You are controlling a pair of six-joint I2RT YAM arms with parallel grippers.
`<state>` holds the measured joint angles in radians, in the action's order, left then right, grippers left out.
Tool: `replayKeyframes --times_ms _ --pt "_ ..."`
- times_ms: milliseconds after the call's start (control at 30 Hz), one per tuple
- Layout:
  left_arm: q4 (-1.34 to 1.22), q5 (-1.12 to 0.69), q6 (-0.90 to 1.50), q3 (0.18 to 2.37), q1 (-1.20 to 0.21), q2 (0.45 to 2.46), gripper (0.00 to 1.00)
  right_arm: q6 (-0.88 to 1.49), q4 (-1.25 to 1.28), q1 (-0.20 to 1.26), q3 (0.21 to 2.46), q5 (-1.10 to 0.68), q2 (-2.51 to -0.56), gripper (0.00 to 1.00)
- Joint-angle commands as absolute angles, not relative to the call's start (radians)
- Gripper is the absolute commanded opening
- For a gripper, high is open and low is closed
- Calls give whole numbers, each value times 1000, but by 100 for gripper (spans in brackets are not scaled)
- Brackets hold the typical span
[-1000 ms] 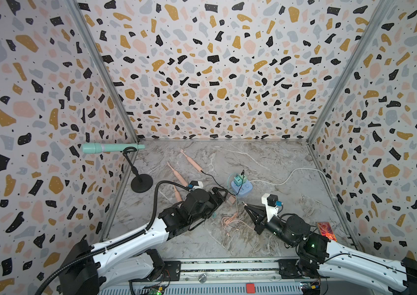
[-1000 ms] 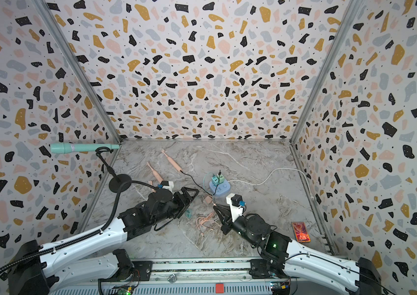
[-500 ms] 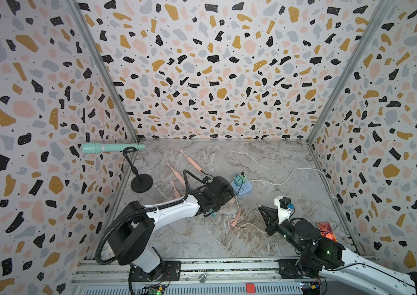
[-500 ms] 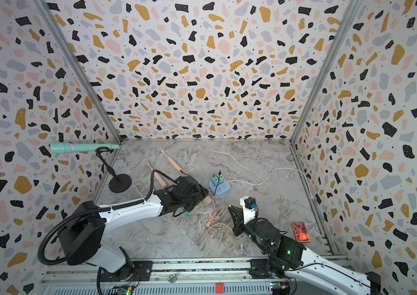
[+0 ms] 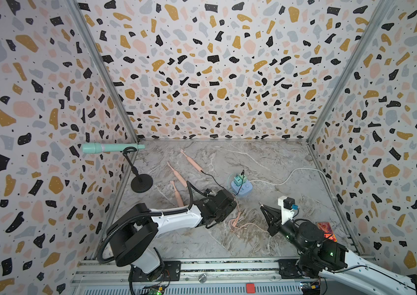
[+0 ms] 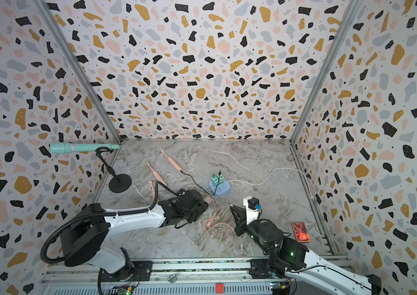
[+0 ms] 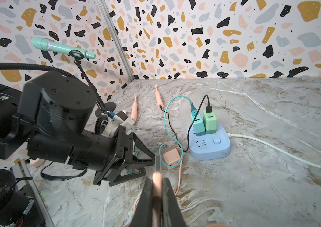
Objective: Charge the electric toothbrush
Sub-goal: Pick up the plug from the center of the board.
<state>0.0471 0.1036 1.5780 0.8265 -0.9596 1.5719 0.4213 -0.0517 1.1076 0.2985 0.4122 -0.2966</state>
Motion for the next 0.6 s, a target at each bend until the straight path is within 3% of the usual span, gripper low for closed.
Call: replayKeyframes --times_ms 0,567 --pt "63 107 1589 852 -964 1602 48 420 -39 1111 311 419 -305 0" --pt "98 85 1495 887 -897 1710 48 415 -34 1111 309 431 -293 0"
